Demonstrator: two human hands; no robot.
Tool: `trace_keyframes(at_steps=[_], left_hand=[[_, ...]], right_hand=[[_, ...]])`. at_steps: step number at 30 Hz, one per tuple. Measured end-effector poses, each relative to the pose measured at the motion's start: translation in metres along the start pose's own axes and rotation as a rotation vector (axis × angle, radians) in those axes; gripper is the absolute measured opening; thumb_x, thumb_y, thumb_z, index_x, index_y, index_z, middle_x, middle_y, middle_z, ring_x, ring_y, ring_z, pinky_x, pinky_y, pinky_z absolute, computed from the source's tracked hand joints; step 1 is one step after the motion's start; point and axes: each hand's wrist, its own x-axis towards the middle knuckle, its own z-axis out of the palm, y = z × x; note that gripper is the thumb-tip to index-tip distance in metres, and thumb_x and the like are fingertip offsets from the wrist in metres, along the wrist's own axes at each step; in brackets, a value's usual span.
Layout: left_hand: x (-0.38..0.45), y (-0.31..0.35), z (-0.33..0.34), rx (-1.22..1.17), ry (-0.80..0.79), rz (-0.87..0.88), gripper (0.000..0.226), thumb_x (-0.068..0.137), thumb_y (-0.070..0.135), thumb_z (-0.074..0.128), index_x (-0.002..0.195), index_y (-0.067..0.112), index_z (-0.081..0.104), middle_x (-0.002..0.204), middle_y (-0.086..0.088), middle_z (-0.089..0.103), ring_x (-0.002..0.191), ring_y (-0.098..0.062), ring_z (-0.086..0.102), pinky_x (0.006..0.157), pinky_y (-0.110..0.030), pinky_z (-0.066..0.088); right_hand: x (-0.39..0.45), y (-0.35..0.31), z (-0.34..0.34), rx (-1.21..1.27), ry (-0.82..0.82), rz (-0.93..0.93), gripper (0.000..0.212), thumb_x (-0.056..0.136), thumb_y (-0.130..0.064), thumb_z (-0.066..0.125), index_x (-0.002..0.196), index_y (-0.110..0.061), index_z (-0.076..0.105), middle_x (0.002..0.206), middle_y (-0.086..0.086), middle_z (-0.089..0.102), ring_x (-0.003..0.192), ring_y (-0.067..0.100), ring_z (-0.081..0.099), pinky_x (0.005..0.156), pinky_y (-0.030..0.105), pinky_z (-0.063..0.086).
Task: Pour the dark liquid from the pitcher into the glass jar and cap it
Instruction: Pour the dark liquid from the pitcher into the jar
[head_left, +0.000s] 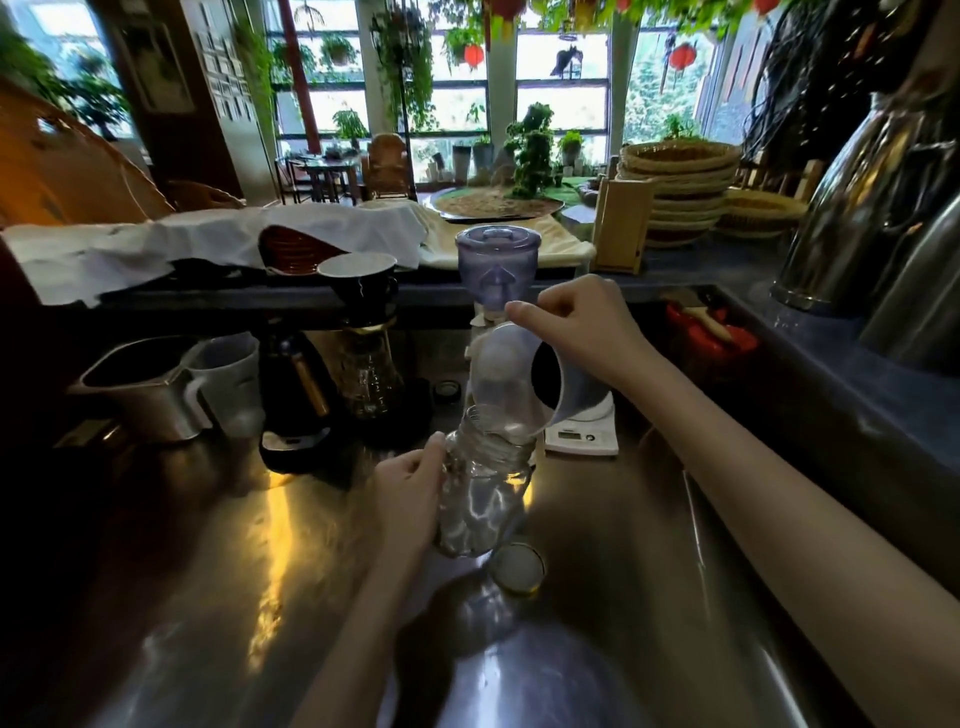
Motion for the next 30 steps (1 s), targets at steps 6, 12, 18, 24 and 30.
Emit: trace_keyframes(at_steps=[6, 12, 18, 24, 30], left_hand=[[-0.01, -0.003, 0.003, 0.023, 0.081, -0.021, 0.049, 0.085, 0.021, 0.054, 0.04, 0.019, 0.034, 0.03, 0.01, 0.026, 0.032, -0.006, 0.025, 0.034, -0.016, 0.016], [-0.015, -0.008, 0.004, -0.002, 0.099, -0.035, 0.045, 0.086, 0.023, 0.052, 0.044, 0.014, 0.039, 0.04, 0.002, 0.029, 0.032, -0.006, 0.026, 0.034, -0.015, 0.018], [-0.015, -0.007, 0.005, 0.008, 0.081, -0.066, 0.04, 0.081, 0.023, 0.05, 0.043, 0.014, 0.04, 0.047, -0.01, 0.033, 0.047, -0.019, 0.03, 0.049, -0.031, 0.025], [-0.016, -0.007, 0.011, 0.014, 0.069, -0.075, 0.044, 0.082, 0.021, 0.051, 0.04, 0.017, 0.037, 0.044, -0.006, 0.03, 0.044, -0.017, 0.027, 0.048, -0.031, 0.024], [-0.014, -0.009, 0.013, 0.027, 0.061, -0.073, 0.044, 0.083, 0.021, 0.05, 0.041, 0.016, 0.038, 0.043, -0.003, 0.03, 0.041, -0.013, 0.026, 0.046, -0.029, 0.023]], right_hand=[[0.0, -0.009, 0.004, -0.066, -0.099, -0.087, 0.054, 0.083, -0.035, 0.064, 0.045, -0.005, 0.039, 0.044, 0.0, 0.033, 0.051, 0.008, 0.035, 0.05, 0.01, 0.028], [-0.003, -0.017, 0.007, -0.088, -0.099, -0.183, 0.058, 0.079, -0.024, 0.07, 0.043, -0.02, 0.026, 0.045, -0.006, 0.028, 0.053, 0.006, 0.03, 0.051, 0.015, 0.022], [-0.005, -0.027, 0.006, -0.128, -0.095, -0.259, 0.05, 0.075, -0.02, 0.074, 0.045, -0.01, 0.036, 0.047, 0.004, 0.036, 0.053, 0.008, 0.029, 0.052, 0.02, 0.025], [-0.008, -0.033, 0.007, -0.2, -0.127, -0.322, 0.048, 0.074, -0.021, 0.074, 0.046, -0.012, 0.036, 0.045, -0.01, 0.026, 0.053, 0.0, 0.025, 0.056, 0.016, 0.022], [-0.009, -0.033, 0.006, -0.193, -0.09, -0.323, 0.046, 0.074, -0.017, 0.075, 0.045, -0.011, 0.04, 0.047, 0.004, 0.038, 0.056, 0.015, 0.031, 0.056, 0.017, 0.021]])
